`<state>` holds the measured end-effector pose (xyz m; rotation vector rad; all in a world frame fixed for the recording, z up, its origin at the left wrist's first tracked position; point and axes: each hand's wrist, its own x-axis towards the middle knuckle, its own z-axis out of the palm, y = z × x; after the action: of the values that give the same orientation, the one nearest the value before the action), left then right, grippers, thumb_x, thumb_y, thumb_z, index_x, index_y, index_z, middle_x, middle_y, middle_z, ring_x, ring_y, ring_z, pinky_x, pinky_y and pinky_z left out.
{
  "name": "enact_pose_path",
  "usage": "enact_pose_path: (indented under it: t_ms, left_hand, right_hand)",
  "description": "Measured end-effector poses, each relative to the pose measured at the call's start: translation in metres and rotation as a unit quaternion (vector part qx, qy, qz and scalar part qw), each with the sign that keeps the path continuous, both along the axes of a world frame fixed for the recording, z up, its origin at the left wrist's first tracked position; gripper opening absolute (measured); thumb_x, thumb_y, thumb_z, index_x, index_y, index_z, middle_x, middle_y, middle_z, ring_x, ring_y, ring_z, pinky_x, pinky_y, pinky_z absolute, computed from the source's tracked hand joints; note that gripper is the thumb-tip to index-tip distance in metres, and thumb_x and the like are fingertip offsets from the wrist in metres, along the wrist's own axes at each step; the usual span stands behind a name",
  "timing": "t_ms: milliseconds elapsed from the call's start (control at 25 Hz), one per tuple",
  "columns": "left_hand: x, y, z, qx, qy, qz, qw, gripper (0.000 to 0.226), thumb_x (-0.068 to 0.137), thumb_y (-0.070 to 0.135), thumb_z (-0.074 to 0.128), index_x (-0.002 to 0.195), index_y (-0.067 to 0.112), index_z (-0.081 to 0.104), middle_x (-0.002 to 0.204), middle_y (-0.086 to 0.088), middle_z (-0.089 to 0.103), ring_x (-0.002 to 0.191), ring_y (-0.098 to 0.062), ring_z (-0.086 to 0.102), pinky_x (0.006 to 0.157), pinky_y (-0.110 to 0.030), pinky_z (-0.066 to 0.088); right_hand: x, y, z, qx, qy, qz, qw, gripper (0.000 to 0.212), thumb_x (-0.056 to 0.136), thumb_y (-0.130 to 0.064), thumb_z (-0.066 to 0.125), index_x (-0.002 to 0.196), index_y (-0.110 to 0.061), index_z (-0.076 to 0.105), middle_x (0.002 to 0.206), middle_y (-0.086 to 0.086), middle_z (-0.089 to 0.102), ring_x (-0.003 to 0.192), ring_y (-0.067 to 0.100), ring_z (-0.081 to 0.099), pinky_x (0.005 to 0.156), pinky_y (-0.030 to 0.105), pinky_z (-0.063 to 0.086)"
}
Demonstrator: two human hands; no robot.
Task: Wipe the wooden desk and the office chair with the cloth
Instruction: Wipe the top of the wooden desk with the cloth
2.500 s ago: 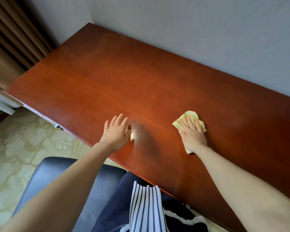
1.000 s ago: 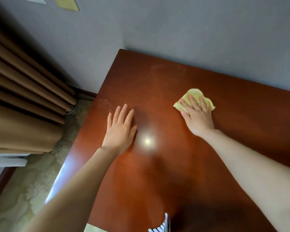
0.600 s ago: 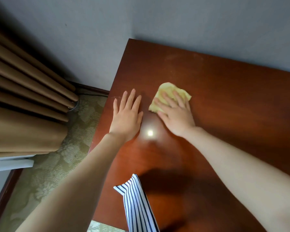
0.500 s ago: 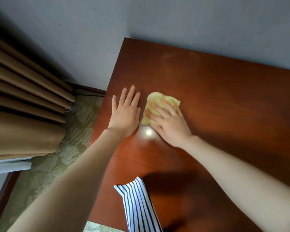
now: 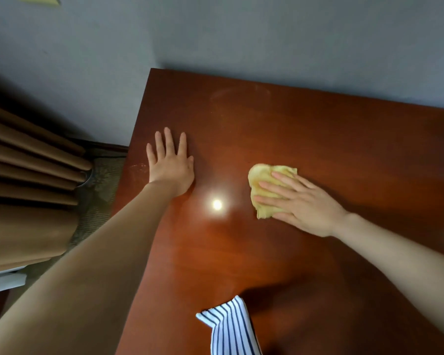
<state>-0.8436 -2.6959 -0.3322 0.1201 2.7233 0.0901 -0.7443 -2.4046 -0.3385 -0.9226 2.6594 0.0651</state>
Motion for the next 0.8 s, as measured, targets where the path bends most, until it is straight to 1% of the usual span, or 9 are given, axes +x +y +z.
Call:
enact_pose_path:
  t_ms: [120, 200, 320, 400, 520, 600, 680, 760, 800]
  left_hand:
    - [-0.004, -0.001, 0.000, -0.011, -0.012, 0.000, 1.000, 0.057, 0.102, 0.036, 0.015, 0.150, 0.021, -0.011, 0.158, -0.011, -0.016, 0.144, -0.032, -0.015, 0.115, -0.047, -0.009]
    - [-0.007, -0.002, 0.003, -0.004, -0.026, -0.001, 1.000, 0.057, 0.102, 0.034, 0.018, 0.150, 0.022, -0.010, 0.158, -0.011, -0.015, 0.144, -0.031, -0.014, 0.115, -0.045, -0.007]
    - [-0.010, -0.002, 0.004, 0.021, -0.044, 0.010, 0.999, 0.060, 0.101, 0.032, 0.024, 0.150, 0.024, -0.010, 0.157, -0.009, -0.018, 0.144, -0.030, -0.017, 0.117, -0.042, -0.001]
    - [-0.011, -0.003, 0.004, 0.026, -0.048, 0.011, 0.998, 0.064, 0.100, 0.034, 0.029, 0.150, 0.025, -0.011, 0.157, -0.008, -0.020, 0.143, -0.030, -0.019, 0.117, -0.040, 0.001]
    - [-0.013, -0.006, 0.003, 0.035, -0.072, 0.013, 0.997, 0.070, 0.098, 0.033, 0.035, 0.150, 0.027, -0.012, 0.156, -0.006, -0.022, 0.143, -0.029, -0.021, 0.117, -0.040, 0.000]
    - [-0.017, -0.009, 0.005, 0.049, -0.096, 0.016, 0.994, 0.072, 0.096, 0.029, 0.037, 0.149, 0.028, -0.012, 0.156, -0.005, -0.023, 0.142, -0.027, -0.023, 0.117, -0.040, -0.001]
    - [-0.020, -0.012, 0.007, 0.051, -0.119, 0.011, 0.992, 0.072, 0.095, 0.024, 0.036, 0.150, 0.027, -0.010, 0.156, -0.004, -0.024, 0.141, -0.027, -0.025, 0.116, -0.040, -0.003]
    - [-0.021, -0.015, 0.009, 0.046, -0.137, -0.007, 0.989, 0.069, 0.094, 0.020, 0.034, 0.151, 0.025, -0.006, 0.155, -0.004, -0.025, 0.141, -0.027, -0.026, 0.117, -0.041, -0.004]
    - [-0.022, -0.016, 0.010, 0.051, -0.146, -0.003, 0.988, 0.070, 0.094, 0.019, 0.033, 0.150, 0.026, -0.008, 0.155, -0.003, -0.026, 0.141, -0.026, -0.026, 0.116, -0.040, -0.004]
  right_hand:
    - [-0.050, 0.003, -0.003, -0.020, -0.001, -0.101, 0.995, 0.051, 0.094, -0.060, 0.006, 0.143, -0.047, 0.000, 0.157, -0.013, 0.003, 0.146, 0.016, -0.009, 0.117, 0.037, -0.002]
    - [-0.086, 0.002, -0.007, -0.033, 0.001, -0.166, 0.986, 0.050, 0.093, -0.057, 0.009, 0.141, -0.049, -0.005, 0.158, -0.013, 0.001, 0.145, 0.015, -0.010, 0.117, 0.037, -0.003]
    - [-0.139, -0.006, -0.012, -0.053, 0.013, -0.229, 0.972, 0.050, 0.098, -0.050, 0.018, 0.147, -0.046, 0.004, 0.159, -0.011, 0.001, 0.145, 0.018, -0.010, 0.117, 0.039, -0.005]
    - [-0.169, -0.016, -0.014, -0.061, 0.018, -0.267, 0.961, 0.049, 0.100, -0.048, 0.020, 0.148, -0.045, 0.008, 0.159, -0.010, 0.001, 0.145, 0.022, -0.009, 0.116, 0.042, -0.006]
    - [-0.205, -0.039, -0.017, -0.063, -0.003, -0.313, 0.948, 0.049, 0.100, -0.048, 0.020, 0.147, -0.045, 0.007, 0.159, -0.010, -0.003, 0.144, 0.028, -0.011, 0.113, 0.051, -0.008]
    - [-0.219, -0.058, -0.017, -0.055, -0.035, -0.310, 0.948, 0.050, 0.100, -0.049, 0.020, 0.147, -0.047, 0.002, 0.159, -0.010, -0.009, 0.143, 0.032, -0.016, 0.111, 0.055, -0.011]
    - [-0.224, -0.079, -0.015, -0.054, -0.054, -0.271, 0.960, 0.051, 0.099, -0.051, 0.021, 0.146, -0.049, 0.000, 0.158, -0.010, -0.012, 0.143, 0.032, -0.018, 0.111, 0.056, -0.012]
    - [-0.217, -0.102, -0.014, -0.057, -0.041, -0.218, 0.973, 0.051, 0.099, -0.052, 0.022, 0.146, -0.050, 0.002, 0.158, -0.011, -0.010, 0.143, 0.030, -0.017, 0.111, 0.056, -0.011]
    - [-0.210, -0.111, -0.015, -0.058, -0.028, -0.191, 0.979, 0.051, 0.098, -0.052, 0.022, 0.146, -0.050, 0.004, 0.158, -0.012, -0.009, 0.143, 0.029, -0.017, 0.111, 0.055, -0.010]
